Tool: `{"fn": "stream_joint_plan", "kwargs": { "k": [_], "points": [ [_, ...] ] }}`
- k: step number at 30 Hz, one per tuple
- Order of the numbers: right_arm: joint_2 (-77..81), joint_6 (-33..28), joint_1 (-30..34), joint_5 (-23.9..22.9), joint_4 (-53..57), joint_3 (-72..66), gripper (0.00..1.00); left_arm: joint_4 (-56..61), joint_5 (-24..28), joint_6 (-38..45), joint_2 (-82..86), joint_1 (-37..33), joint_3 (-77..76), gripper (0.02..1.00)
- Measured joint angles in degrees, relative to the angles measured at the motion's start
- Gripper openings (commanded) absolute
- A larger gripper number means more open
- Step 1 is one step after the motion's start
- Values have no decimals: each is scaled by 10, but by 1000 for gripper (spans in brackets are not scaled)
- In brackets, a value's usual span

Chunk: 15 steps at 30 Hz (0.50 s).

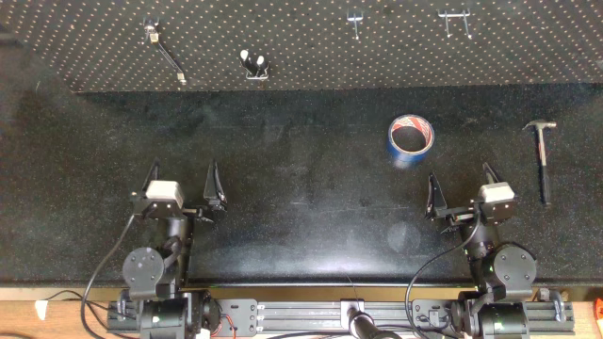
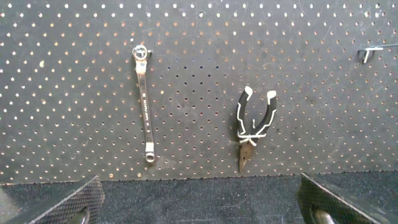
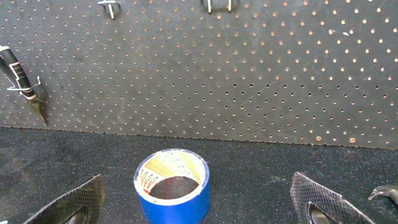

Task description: Place Tools Onto Pegboard

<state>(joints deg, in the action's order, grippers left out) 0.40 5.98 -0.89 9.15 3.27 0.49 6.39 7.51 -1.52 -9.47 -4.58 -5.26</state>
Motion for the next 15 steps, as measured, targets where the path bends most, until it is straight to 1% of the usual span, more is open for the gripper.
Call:
{"fn": "stream_joint_plan", "kwargs": {
  "k": [2,5,9,15],
  "points": [
    [0,0,0,0,0,0,976,13,0,0,39,0,37,996],
    [0,0,0,0,0,0,976,-8,0,0,73,0,48,996],
    [0,0,0,0,0,0,976,-99,-2,0,86,8,49,996],
    [0,0,0,0,0,0,976,-101,-10,0,87,10,49,998]
  ]
}}
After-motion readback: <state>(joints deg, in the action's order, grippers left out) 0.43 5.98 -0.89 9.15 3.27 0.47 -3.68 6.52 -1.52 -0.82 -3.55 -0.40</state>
